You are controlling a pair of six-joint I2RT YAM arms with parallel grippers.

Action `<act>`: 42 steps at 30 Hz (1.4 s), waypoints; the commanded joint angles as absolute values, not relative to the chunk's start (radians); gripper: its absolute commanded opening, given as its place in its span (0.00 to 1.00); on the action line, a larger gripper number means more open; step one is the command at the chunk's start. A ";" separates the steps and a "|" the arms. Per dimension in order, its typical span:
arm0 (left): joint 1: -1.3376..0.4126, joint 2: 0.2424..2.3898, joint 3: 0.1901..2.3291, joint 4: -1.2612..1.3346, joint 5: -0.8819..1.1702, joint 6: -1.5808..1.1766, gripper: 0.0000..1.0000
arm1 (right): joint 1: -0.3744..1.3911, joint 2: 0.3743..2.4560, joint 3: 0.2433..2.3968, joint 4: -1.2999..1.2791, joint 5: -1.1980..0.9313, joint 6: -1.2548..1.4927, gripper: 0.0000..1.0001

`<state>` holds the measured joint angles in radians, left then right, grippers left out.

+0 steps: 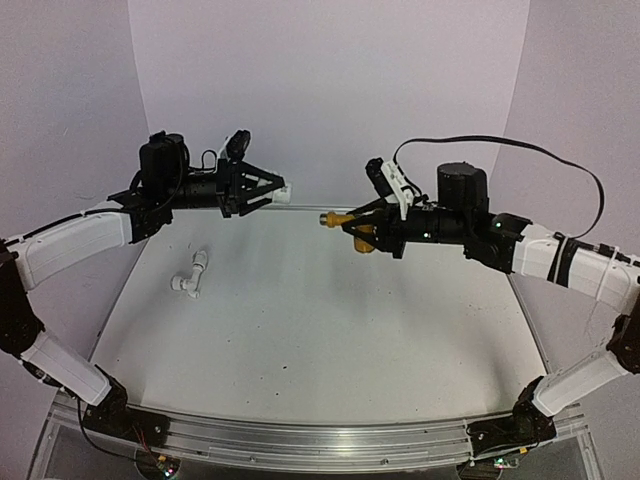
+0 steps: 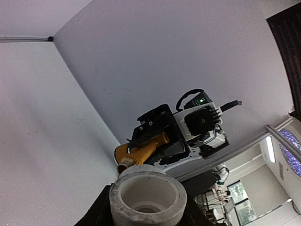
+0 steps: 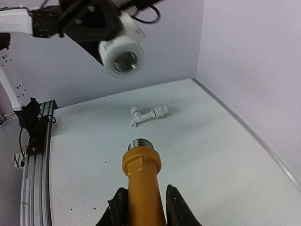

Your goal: Install the water faucets

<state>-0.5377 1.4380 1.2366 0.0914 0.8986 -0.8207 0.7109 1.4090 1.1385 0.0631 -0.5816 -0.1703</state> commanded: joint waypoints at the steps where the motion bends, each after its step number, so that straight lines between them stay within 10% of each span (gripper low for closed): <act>1: -0.538 1.435 1.128 0.701 1.019 -1.310 0.00 | 0.795 1.367 1.227 0.220 -0.587 -0.362 0.00; 42: -0.592 1.409 1.071 0.825 1.143 -1.331 0.00 | 0.842 1.559 1.431 0.244 -0.625 -0.355 0.00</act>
